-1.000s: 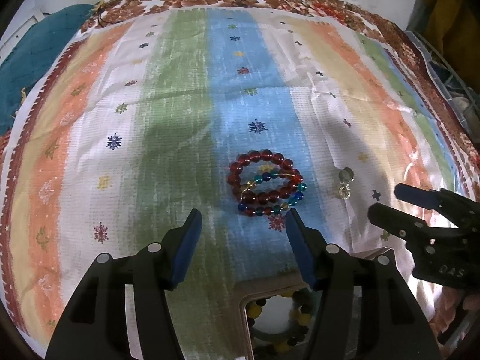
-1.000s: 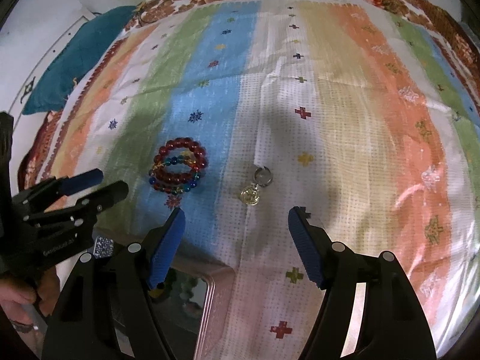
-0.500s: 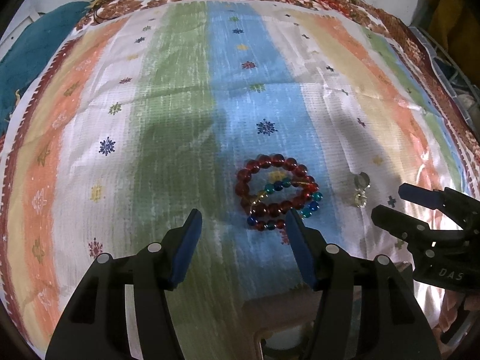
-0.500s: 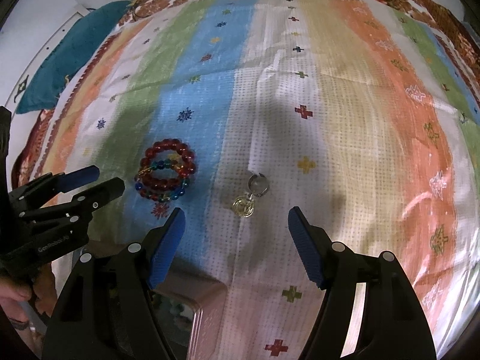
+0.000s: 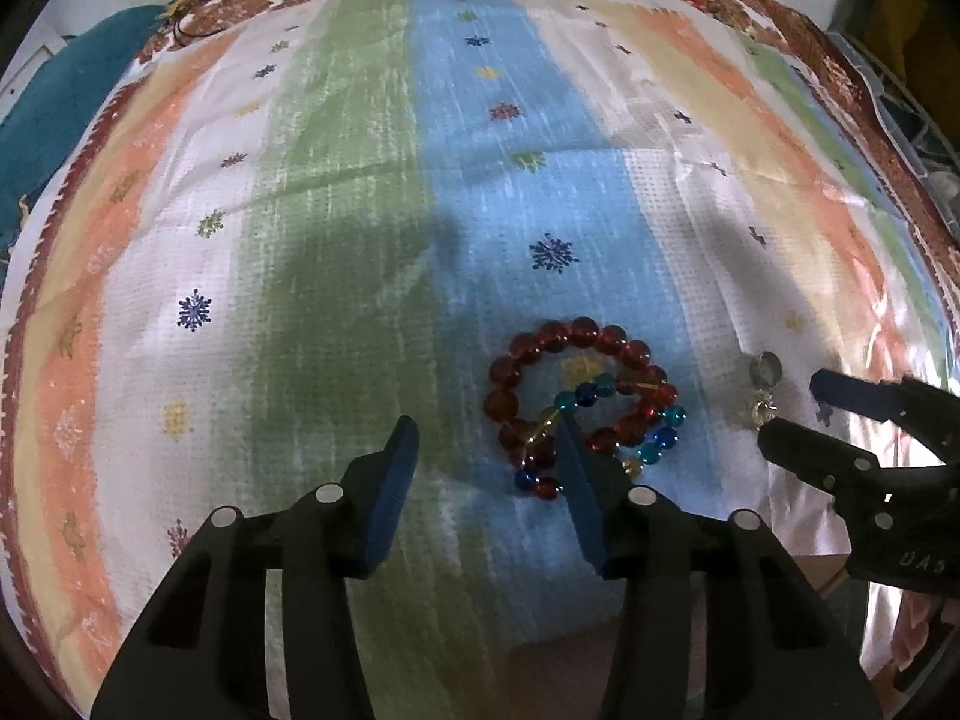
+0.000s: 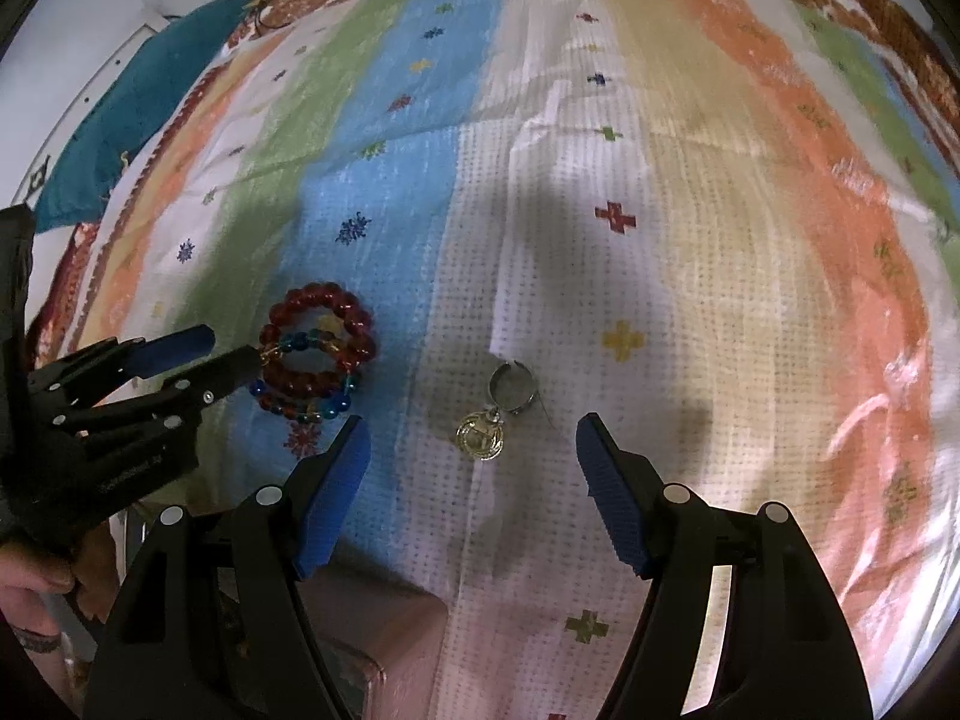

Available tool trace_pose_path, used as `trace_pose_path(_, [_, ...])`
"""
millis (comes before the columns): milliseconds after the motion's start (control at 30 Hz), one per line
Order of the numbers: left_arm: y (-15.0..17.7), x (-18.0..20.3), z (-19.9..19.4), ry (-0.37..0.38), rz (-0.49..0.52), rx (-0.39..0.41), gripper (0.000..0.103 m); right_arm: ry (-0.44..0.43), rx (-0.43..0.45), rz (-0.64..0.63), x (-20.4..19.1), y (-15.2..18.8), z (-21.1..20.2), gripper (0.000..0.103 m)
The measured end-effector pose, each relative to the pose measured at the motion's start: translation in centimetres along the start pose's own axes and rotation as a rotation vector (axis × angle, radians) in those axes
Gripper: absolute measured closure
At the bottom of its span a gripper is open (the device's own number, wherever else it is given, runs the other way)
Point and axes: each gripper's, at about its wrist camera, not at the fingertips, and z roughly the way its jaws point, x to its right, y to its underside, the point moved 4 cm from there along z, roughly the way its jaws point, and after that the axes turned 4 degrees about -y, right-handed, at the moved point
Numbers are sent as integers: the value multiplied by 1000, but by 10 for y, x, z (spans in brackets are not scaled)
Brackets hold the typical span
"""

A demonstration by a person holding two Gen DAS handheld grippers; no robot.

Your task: Organize jewelry

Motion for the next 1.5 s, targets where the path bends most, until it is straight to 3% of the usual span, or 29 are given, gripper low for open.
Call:
trace_pose_path(300, [2,8,13,31,40,-27,67,-3,-23,-4,-2,1,8,34])
trace_pose_path(400, [1,8,14,56,34,-30,76,5,-36,-4,-3,1,10,49])
trace_pose_path(467, [2,9,13,72,35,-31,82,18,-40,-6,-1,1,12,53])
trace_pose_path(700, [5,17,10,42,93,-14,86,0,-54,-25,1,3,14,86])
trace_pose_path(767, [6,20,10,33,100,-9,87,-1,-52,-36,1,4,15,87])
trace_pose_path(800, [5,19,9,31,92,-1,94,-5,-51,-37,2,4,16,87])
trace_pose_path(967, [2,13,8,7,55,11,94,-5,-48,-39,2,3,13,87])
trace_pose_path(1500, [1,13,-17,39,38,47,94,6,-27,-25,4,1,4,90])
